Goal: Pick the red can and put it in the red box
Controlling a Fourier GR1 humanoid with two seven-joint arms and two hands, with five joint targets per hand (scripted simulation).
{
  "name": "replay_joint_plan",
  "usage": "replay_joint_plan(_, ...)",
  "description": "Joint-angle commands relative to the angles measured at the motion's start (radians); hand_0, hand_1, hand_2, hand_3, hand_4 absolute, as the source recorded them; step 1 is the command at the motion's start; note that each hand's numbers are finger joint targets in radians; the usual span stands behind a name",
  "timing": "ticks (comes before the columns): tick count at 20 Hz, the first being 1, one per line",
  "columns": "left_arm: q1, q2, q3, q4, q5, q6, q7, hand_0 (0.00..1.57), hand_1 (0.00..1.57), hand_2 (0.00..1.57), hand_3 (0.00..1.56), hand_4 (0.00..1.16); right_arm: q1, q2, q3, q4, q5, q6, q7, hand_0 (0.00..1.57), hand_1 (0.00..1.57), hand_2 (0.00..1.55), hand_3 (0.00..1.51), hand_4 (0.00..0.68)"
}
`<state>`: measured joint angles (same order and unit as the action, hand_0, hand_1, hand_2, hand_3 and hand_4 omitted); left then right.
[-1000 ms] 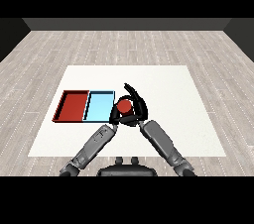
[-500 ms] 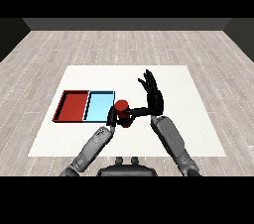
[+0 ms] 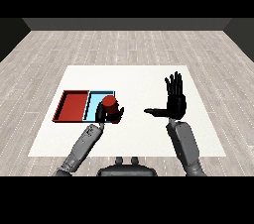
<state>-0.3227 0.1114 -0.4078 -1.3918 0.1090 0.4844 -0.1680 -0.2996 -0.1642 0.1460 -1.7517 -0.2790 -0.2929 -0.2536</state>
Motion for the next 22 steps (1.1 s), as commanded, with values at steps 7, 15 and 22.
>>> replay_joint_plan(7,-0.019,0.178,0.145,-0.103,-0.057,-0.029,0.126,1.57,1.57,1.55,1.42,1.12,0.211,-0.064,-0.083,0.064,0.011,0.084,-0.075,0.00,0.00,0.00,0.00,0.000)
replay_joint_plan(15,-0.082,0.291,0.217,0.009,-0.170,-0.040,0.219,1.42,1.42,1.45,1.39,1.11,0.311,-0.047,-0.111,0.202,-0.011,0.178,-0.182,0.00,0.00,0.00,0.00,0.000)
replay_joint_plan(22,-0.275,0.358,0.357,0.515,-0.147,-0.129,0.170,1.57,1.57,1.55,1.46,1.10,0.276,-0.039,-0.105,0.272,0.020,0.175,-0.197,0.00,0.00,0.00,0.00,0.000)
